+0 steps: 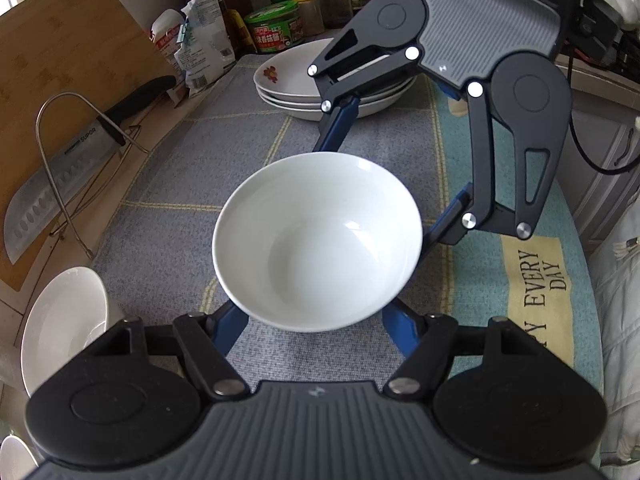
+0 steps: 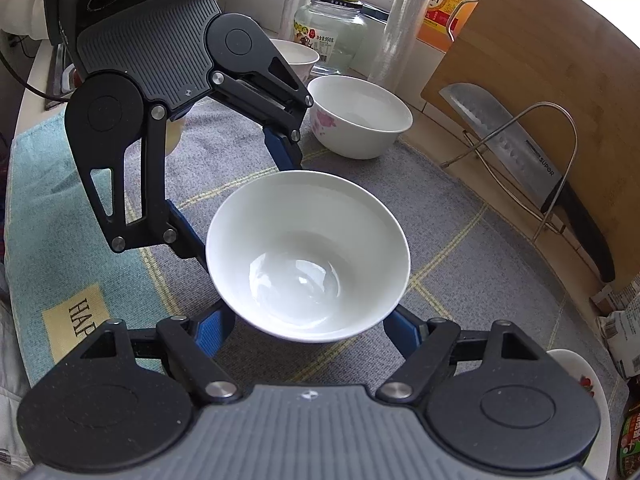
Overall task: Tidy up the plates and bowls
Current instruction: 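Lift the white bowl with both grippers and carry it toward the plate stack, then set the bowl on the towel beside the plates and open both grippers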
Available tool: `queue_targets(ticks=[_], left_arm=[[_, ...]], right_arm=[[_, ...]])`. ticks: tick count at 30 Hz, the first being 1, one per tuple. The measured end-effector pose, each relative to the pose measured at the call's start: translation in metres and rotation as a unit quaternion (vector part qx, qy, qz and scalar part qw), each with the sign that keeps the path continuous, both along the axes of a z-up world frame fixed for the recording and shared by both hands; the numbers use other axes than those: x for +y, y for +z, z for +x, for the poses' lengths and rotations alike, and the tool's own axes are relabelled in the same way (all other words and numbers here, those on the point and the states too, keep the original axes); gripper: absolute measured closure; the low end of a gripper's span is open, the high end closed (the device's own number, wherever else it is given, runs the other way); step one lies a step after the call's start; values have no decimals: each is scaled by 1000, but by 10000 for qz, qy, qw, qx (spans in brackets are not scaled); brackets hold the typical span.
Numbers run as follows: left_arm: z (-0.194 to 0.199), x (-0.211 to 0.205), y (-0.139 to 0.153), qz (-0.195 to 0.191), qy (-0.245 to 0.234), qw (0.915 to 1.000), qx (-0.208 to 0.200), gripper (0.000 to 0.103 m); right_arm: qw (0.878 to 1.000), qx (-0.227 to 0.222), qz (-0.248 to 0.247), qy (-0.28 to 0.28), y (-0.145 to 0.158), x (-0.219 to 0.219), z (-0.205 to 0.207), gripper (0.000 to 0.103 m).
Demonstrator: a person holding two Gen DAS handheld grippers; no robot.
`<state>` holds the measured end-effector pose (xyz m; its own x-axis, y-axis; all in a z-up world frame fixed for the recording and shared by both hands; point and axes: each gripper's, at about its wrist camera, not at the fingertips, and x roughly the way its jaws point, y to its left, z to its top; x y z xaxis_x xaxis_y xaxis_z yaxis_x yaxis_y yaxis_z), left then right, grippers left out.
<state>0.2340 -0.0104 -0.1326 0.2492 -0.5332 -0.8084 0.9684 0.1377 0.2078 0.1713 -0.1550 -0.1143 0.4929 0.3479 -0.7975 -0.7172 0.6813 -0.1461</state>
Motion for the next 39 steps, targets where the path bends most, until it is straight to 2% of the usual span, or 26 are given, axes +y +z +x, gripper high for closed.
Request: queue_targets(ticks=[7,9,10,16,20,23,28,32,36,39], left_arm=[[1,1,1,-36,143,9999,82,27],[2,2,4,-164,155,9996,156,15],[2,3,5,-240,183,9994,178,5],[3,9,5,-323,387,9982,315,5],[2,24,9,-489,752,9944,553,5],[-3,36,16,-573,1142,9898,629,5],[-10,60,30,-697,1786,9801,519,4],[-1,81,37,-625,2251,9701,658,4],[18,96,42,-337,2857,9557,624,4],[34,107,49,-299,3305,9419,520,4]], right_arm=[[9999,42,119,-75,-2,-2,5,16],[9997,-19,191,-141,-1,-2,4,5],[9995,-74,241,-179,0,-2,3,0],[9992,-111,233,-297,3,0,-1,0],[9988,-105,268,-386,6,1,-4,0],[9981,-69,367,-484,11,2,-5,0],[9968,-104,540,-585,24,7,-4,0],[9955,-92,659,-678,33,16,7,0],[9931,-33,601,-1006,41,30,26,0],[9904,7,643,-1220,48,41,41,0]])
